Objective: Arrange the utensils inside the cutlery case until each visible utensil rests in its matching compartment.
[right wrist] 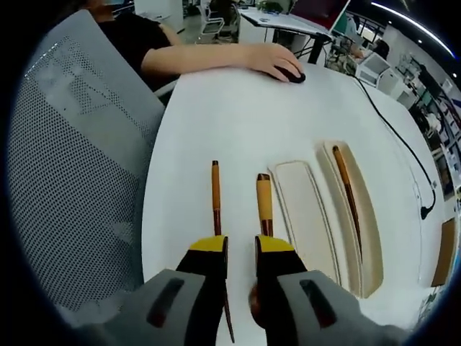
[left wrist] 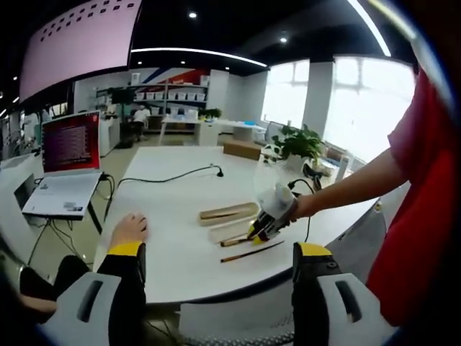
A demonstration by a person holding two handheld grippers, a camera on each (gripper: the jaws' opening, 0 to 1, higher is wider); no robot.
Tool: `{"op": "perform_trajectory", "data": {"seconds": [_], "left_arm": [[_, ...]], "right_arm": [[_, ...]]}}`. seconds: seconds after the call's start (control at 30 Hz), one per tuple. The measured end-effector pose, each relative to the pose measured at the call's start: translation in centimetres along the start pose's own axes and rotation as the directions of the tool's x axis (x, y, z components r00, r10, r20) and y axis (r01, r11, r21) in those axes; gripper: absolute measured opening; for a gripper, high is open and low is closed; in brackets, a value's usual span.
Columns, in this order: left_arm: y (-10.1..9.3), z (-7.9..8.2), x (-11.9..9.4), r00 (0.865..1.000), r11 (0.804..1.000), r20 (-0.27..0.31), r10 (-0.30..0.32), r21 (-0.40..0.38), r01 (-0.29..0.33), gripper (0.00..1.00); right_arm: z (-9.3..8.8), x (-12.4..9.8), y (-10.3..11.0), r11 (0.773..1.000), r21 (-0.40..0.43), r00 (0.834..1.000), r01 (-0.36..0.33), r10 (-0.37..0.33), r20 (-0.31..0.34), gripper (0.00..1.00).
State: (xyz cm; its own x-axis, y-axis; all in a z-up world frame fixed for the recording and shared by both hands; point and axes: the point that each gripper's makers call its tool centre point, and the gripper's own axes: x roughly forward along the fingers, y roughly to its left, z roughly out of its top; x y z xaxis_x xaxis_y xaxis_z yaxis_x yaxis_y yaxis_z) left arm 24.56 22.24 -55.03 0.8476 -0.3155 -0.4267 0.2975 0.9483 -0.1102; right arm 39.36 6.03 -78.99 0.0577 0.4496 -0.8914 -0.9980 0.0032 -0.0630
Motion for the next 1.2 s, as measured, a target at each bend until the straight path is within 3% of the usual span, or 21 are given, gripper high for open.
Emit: {"op": "perform_trajectory", "data": {"seconds": [0.67,1.2], "left_arm": [[0.2,-0.1,-0.3,1.0,1.0,-0.004,0.007,0.002,-0.007,0.85],[0.4,0.1,-0.4,1.0,1.0,-0.009,0.015,0.009,-0.015,0.85]], "right_arm": [[-0.2,1.6,1.8,0.999,-0.021,0.999,-0.044,0.044,-0.029,0.1],[-0.1,2.3,2.0,0.998,-0.017,0.998,-0.055,0.054,-0.041,0.08]]}}
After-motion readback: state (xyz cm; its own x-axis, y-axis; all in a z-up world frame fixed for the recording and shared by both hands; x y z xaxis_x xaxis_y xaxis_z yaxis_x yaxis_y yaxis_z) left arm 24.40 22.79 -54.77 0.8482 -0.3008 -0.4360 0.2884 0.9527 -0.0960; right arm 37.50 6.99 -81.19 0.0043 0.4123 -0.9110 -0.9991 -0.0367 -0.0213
